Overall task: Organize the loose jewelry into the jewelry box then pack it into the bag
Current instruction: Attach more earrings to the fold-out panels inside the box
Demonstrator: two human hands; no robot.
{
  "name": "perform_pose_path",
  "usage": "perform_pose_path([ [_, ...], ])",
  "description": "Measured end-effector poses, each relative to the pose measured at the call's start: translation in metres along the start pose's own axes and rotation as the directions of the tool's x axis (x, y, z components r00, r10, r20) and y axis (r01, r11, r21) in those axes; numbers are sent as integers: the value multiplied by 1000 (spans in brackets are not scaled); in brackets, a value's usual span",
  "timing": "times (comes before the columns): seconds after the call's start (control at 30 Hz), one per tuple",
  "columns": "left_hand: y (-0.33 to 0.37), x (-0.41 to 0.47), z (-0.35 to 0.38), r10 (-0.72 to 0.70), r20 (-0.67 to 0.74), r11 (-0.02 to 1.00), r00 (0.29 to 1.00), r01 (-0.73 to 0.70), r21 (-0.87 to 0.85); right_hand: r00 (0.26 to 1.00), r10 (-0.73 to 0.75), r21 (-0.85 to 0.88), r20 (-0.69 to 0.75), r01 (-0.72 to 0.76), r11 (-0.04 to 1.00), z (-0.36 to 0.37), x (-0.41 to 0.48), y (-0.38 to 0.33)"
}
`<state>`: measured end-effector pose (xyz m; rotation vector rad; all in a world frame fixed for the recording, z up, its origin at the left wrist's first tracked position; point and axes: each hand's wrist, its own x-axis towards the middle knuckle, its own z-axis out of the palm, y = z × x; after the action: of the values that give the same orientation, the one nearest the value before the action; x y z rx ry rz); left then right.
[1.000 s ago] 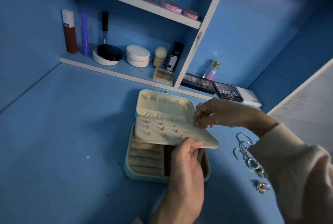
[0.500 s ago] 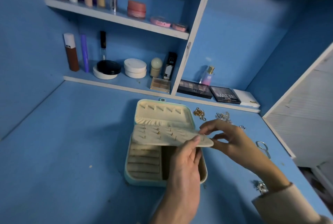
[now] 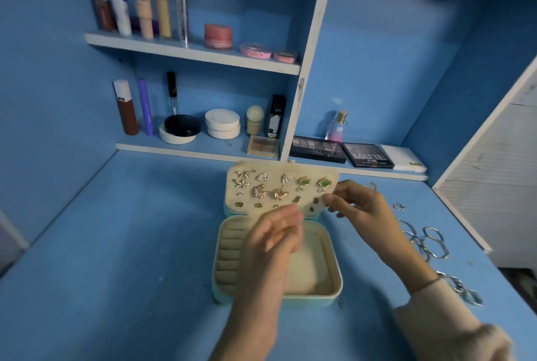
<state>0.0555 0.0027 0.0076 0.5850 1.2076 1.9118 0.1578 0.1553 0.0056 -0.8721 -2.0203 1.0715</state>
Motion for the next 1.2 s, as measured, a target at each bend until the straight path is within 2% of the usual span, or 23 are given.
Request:
perform_pose_path([
  [0.07,14,9,-20,235,-89,950,968,-209,231,999,4,8,-34,-4,1000,5,4,3],
  [0.13,21,27,-42,405,-122,833,906,-310,458,999,20,20,-48,-19,1000,10,6,5],
  [0.17,22,37,-52,432,-116,784,894,-309,538,998,30,24,-51,-29,999,11,7,6],
  [0.23,20,57,-68,370,-90,741,925,-235,629,998,51,30,-41,-50,998,14,9,8],
  [0.3,15,72,-76,276,-43,736,960,-182,652,998,69,32,-12,-69,997,16,9,10],
  [0.37,10,78,-79,248,-10,726,969,-179,664,997,81,21,9,-81,997,17,9,11],
  [0.87,-7,92,-88,356,8,691,934,-269,671,999,33,21,-3,-33,999,21,10,15],
  [1.2,-8,94,-91,352,20,712,936,-281,644,998,55,15,24,-56,998,19,11,14],
])
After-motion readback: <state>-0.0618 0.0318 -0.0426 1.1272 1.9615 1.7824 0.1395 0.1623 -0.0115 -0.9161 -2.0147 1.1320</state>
